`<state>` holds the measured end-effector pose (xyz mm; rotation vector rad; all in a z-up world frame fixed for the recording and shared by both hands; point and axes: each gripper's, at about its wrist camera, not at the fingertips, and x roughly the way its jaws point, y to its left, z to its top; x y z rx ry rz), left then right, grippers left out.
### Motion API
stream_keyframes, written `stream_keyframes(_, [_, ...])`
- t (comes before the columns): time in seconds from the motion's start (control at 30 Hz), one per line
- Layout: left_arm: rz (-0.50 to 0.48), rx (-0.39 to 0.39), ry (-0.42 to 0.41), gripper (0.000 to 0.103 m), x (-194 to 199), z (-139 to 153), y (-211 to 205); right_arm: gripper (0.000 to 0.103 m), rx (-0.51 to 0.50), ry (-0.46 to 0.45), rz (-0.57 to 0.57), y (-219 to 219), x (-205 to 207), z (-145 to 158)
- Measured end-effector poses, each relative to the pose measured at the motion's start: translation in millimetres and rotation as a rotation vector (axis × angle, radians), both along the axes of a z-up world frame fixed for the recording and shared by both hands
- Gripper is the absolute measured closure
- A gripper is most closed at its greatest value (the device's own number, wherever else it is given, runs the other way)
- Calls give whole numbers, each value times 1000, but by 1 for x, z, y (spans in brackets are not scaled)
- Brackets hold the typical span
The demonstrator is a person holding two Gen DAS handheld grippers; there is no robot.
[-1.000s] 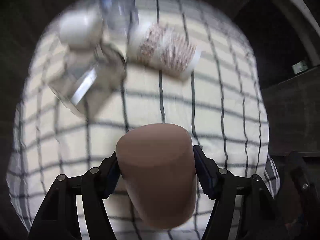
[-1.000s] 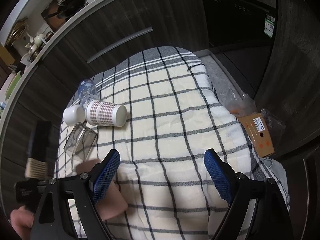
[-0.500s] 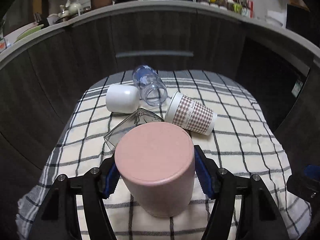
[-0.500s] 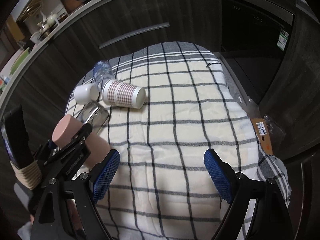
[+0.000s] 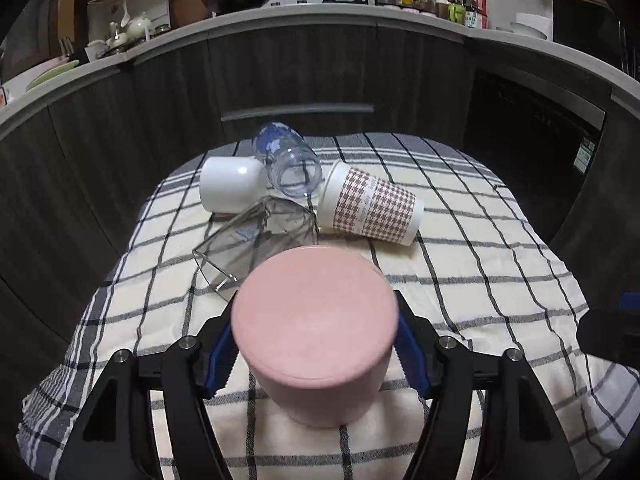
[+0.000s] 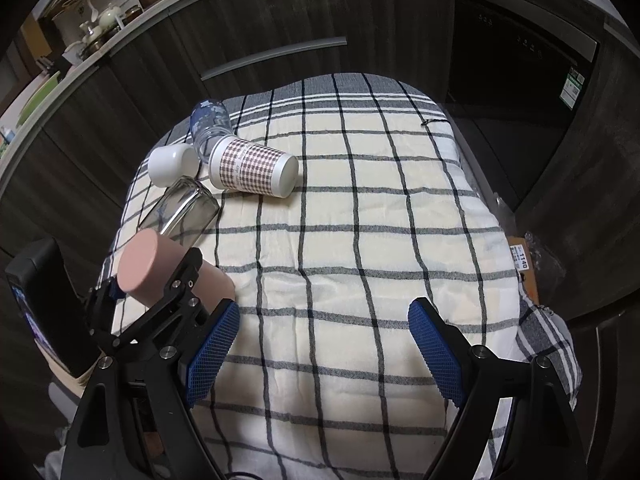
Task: Flip cup upside down
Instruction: 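Lower the pink cup upright onto the cloth with the left tool and open, then pull the open left tool back from the standing pink cup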
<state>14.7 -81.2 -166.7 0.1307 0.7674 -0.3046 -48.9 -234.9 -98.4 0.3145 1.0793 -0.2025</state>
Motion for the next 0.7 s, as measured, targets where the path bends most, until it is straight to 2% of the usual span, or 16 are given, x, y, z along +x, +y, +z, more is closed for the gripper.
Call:
stream_keyframes(0.1, [6,9,5,26,-1,3,0,17,-6,-5,-4,0,-1,3])
stream_keyframes(0.4, [-17,-14,40,22,-7,33,7,17,-9,-57,10,3,-6,20])
stream_keyframes(0.7, [8,-19,85,22,-18,67,31,17,-113,-175,6,13,-16,49])
